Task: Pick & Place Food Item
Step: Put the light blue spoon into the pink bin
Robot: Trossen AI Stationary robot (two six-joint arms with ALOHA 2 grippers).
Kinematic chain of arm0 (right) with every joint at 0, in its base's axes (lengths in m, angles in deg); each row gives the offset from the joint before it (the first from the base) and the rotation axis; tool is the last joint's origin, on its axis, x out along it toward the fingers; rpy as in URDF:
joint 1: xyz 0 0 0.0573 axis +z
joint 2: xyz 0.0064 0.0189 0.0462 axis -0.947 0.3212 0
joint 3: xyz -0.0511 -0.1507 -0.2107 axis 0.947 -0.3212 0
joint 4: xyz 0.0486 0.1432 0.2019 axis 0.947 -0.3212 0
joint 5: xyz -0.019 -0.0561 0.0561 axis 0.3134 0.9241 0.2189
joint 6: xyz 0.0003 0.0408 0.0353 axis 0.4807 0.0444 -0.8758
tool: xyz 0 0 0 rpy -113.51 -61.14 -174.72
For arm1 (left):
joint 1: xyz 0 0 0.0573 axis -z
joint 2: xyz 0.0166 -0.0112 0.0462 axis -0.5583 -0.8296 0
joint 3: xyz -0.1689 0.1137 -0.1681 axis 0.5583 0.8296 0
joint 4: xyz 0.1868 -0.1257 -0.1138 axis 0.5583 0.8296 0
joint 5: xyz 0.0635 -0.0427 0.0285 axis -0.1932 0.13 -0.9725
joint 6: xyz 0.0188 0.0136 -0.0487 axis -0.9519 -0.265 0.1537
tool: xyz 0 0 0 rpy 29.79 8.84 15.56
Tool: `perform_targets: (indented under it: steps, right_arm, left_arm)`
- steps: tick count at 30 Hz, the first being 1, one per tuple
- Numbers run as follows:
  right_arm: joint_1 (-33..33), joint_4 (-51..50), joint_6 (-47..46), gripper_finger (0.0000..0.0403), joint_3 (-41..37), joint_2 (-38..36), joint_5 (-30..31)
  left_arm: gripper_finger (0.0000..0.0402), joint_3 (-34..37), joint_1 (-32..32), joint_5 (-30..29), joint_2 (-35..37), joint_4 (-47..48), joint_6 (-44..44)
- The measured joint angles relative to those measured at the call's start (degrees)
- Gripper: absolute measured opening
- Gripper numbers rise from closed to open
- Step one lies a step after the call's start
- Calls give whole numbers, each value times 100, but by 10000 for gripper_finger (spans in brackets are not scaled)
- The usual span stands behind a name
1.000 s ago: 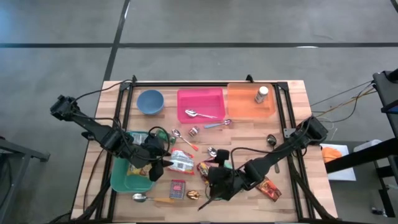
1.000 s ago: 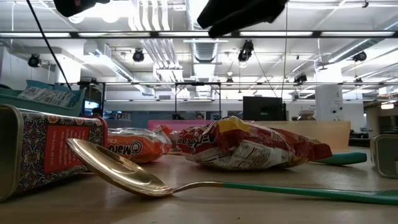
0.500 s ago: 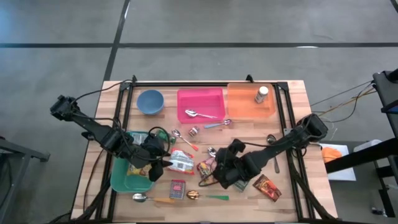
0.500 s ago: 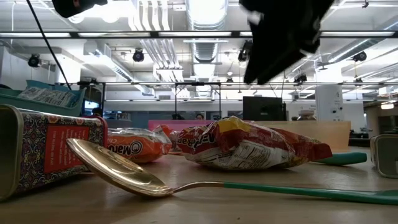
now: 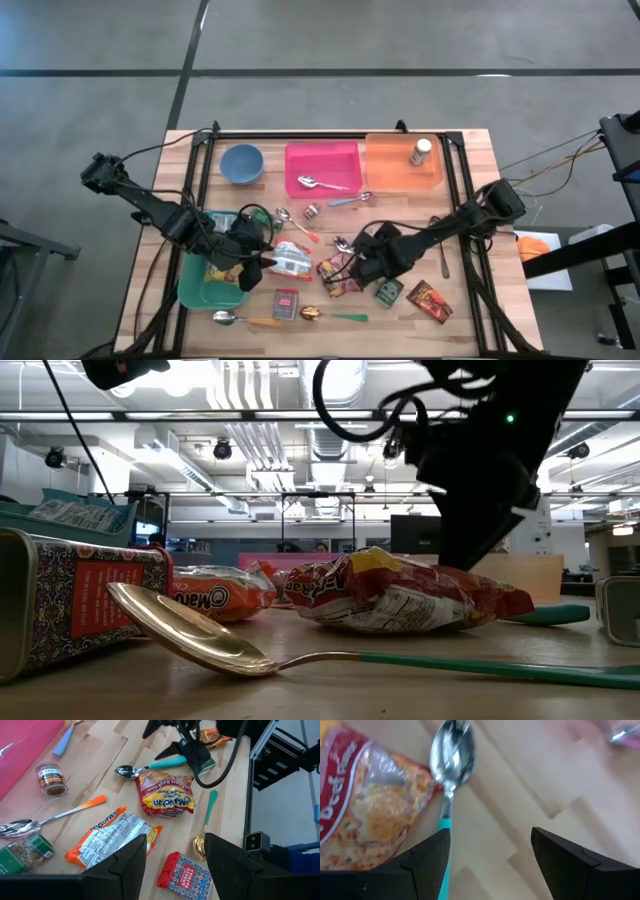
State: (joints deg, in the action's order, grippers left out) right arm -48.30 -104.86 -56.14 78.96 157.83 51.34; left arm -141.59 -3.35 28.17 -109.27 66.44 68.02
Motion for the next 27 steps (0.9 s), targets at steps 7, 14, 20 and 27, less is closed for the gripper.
perform_targets:
  steps: [7,14,20,27]
  right_arm:
    - [2,605,135,276,-289,0,-360]
    - [1,782,107,276,-396,35,-477]
    - [1,977,107,251,-486,33,-478]
    - [1,1241,29,160,-711,33,-470]
  left_arm:
    - [201,0,0,0,0,7,-2]
    - [201,0,0,0,0,7,-5]
    - [201,0,0,0,0,9,-15]
    - [201,0,0,0,0,11,-15]
